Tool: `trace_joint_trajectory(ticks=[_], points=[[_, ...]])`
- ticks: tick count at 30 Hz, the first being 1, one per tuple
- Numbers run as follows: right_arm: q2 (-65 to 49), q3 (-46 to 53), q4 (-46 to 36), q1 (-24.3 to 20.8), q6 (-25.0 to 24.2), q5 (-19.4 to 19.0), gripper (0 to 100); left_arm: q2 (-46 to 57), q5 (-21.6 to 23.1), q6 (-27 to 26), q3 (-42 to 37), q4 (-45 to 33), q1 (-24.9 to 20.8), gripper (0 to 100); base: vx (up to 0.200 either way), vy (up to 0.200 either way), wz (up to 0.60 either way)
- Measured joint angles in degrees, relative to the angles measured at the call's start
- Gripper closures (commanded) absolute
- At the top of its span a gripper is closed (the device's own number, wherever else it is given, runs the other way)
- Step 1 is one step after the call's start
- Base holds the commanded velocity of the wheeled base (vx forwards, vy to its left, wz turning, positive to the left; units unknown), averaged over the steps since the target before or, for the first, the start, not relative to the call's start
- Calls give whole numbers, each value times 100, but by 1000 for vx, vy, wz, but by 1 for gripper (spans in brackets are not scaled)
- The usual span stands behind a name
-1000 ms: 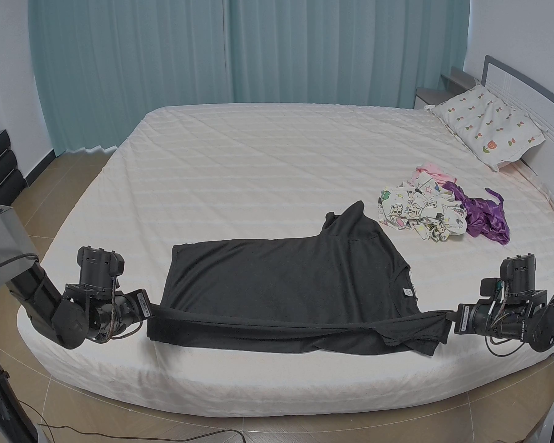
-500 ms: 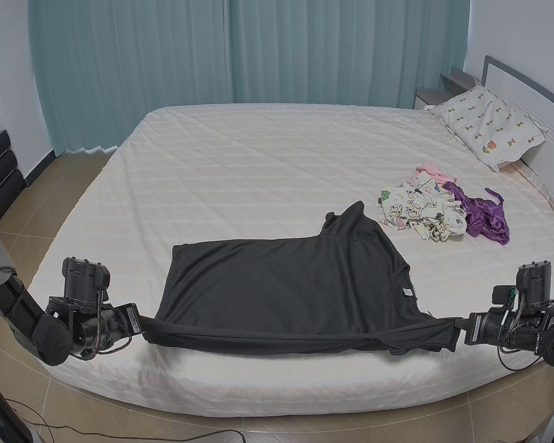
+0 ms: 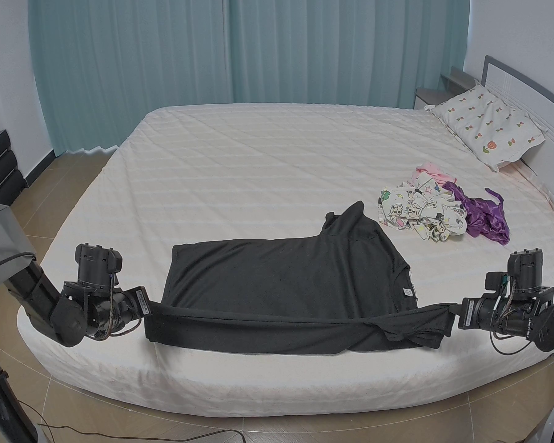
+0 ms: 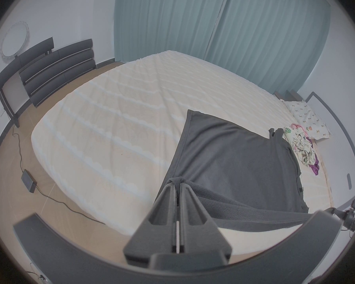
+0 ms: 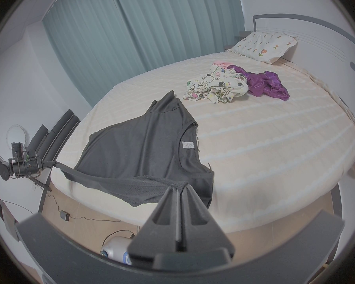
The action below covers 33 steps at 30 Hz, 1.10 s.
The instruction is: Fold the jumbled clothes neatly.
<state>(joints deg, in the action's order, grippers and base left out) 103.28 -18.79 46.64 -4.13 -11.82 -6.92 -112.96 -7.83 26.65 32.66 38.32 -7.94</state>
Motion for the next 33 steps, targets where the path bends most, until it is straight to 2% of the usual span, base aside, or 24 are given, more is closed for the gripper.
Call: trace_joint_trajectory(ticks=[12, 32, 33], points=[[789, -745, -6, 12, -2, 11, 100, -805, -29, 6, 942, -39, 87, 100, 0, 0, 0], [2046, -1779, 79, -41, -35, 48, 100, -2015, -183, 12, 2381, -619, 124, 100, 0, 0, 0], [2107, -1833, 71, -49, -38, 50, 0, -2075, -202, 12, 2475, -640, 124, 0, 0, 0, 0]])
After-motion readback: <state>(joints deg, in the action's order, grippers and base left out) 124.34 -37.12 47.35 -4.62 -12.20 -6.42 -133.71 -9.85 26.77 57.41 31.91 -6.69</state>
